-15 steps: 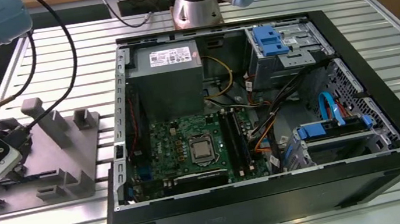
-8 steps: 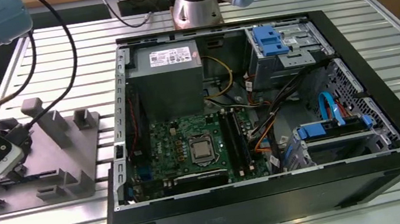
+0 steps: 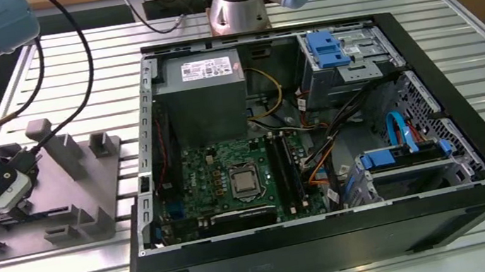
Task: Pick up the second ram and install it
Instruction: 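Pick up the second ram and move it above second insertion slot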
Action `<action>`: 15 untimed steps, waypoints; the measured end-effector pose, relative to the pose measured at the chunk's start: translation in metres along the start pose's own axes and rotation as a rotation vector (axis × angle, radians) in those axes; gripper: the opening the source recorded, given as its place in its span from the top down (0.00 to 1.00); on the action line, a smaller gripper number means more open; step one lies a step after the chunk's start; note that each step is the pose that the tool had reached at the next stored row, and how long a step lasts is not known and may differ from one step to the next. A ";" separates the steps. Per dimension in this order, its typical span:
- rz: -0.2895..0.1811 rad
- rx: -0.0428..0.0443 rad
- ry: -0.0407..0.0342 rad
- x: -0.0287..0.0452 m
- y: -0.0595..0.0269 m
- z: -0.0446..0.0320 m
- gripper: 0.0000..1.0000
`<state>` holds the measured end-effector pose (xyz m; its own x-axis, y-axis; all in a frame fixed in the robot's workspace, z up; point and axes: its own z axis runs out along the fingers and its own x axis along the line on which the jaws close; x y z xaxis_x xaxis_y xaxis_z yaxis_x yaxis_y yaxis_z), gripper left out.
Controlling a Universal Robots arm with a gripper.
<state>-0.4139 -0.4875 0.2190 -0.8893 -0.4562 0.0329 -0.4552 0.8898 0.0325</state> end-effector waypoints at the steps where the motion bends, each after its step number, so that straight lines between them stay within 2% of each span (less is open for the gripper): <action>1: -0.006 0.0002 0.0001 0.0000 0.0000 0.0000 0.90; 15: -0.094 0.0031 0.0029 0.0000 0.0000 0.0000 0.90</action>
<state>-0.4139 -0.4875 0.2190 -0.8427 -0.5374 0.0328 -0.5365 0.8432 0.0325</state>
